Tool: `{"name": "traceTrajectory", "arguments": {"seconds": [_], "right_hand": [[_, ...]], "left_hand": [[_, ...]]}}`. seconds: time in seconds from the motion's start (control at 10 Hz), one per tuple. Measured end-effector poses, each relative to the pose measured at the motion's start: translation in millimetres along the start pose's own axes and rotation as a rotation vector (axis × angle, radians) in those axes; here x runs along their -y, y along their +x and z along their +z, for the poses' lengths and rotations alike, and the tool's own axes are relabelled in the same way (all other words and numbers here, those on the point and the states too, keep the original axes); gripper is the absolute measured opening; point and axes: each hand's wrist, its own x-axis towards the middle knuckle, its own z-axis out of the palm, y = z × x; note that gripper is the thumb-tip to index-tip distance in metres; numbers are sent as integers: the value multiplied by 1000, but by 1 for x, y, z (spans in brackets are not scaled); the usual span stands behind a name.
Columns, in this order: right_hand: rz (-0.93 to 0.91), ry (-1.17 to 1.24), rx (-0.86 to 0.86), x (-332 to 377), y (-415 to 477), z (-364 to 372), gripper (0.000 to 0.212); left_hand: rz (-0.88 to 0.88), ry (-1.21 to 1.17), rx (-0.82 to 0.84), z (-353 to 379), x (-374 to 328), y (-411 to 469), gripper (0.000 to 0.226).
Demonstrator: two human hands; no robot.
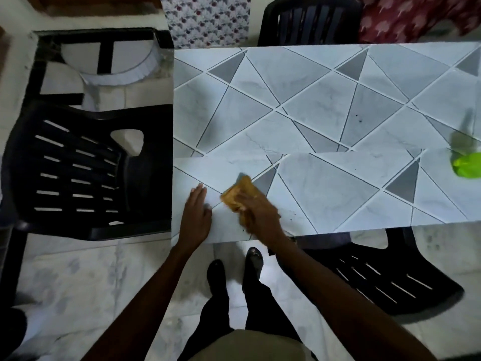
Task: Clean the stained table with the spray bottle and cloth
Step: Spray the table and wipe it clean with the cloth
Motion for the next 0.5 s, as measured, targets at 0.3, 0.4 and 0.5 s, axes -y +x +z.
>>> {"name": "traceTrajectory", "arguments": {"seconds": [0.3,0.4,0.5], "right_hand": [[105,59,-214,-52,-105,-8,41],[345,115,-546,-78,-106,-50,32],[509,110,-845,-92,-85,-70,32]], "left_hand": [[88,102,34,0,11,-3,66],[119,124,63,0,12,-6,71],[139,120,74,-3,16,-7,70]]}}
